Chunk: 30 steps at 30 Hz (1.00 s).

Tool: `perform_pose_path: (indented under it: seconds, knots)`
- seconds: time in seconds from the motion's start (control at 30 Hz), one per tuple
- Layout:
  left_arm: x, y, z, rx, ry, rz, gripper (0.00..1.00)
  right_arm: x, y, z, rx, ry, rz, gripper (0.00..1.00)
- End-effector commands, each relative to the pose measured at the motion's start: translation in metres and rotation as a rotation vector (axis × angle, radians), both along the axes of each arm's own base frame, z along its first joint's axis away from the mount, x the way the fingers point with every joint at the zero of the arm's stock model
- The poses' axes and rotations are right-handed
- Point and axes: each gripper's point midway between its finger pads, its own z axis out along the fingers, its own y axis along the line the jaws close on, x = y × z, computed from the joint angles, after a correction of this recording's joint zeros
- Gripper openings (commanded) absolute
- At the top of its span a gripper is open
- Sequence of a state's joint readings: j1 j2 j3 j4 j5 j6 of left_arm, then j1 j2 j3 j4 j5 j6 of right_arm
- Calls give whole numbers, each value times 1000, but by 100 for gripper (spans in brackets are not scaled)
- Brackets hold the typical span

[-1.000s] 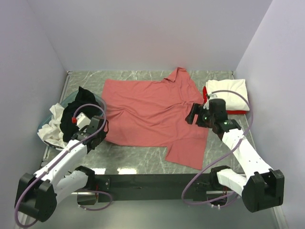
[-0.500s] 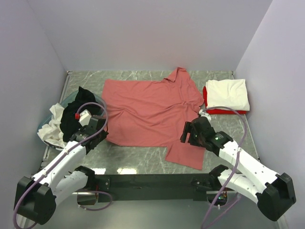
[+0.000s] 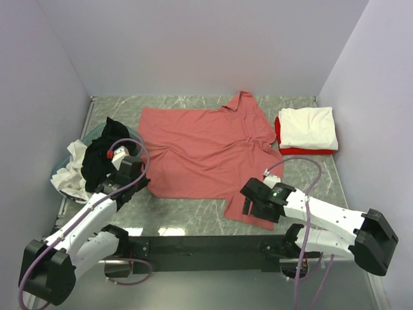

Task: Fold and stack the t-shirts
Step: Flatten the tshirt out

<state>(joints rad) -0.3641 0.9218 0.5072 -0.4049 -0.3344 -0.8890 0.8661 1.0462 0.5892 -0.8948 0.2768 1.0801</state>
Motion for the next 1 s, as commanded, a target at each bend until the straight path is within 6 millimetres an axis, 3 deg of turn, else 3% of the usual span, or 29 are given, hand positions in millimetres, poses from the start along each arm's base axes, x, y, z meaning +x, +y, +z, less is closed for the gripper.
perform_pose_path:
  seconds: [0.0, 0.13, 0.2, 0.53, 0.97]
  knots:
    - [7, -10, 11, -31, -62, -52, 1, -10, -6, -3, 12, -8, -126, 86]
    - [8, -16, 12, -49, -69, -81, 1, -16, -9, -7, 63, -20, -201, 86]
    - [9, -19, 12, -59, -69, -97, 1, -22, -20, -8, 55, -26, -229, 86]
    - [9, -28, 20, -91, -103, -138, 1, -29, -18, -13, 158, -21, -347, 86]
    - [7, -32, 31, -82, -143, -147, 1, -21, -30, -18, 112, -65, -515, 86]
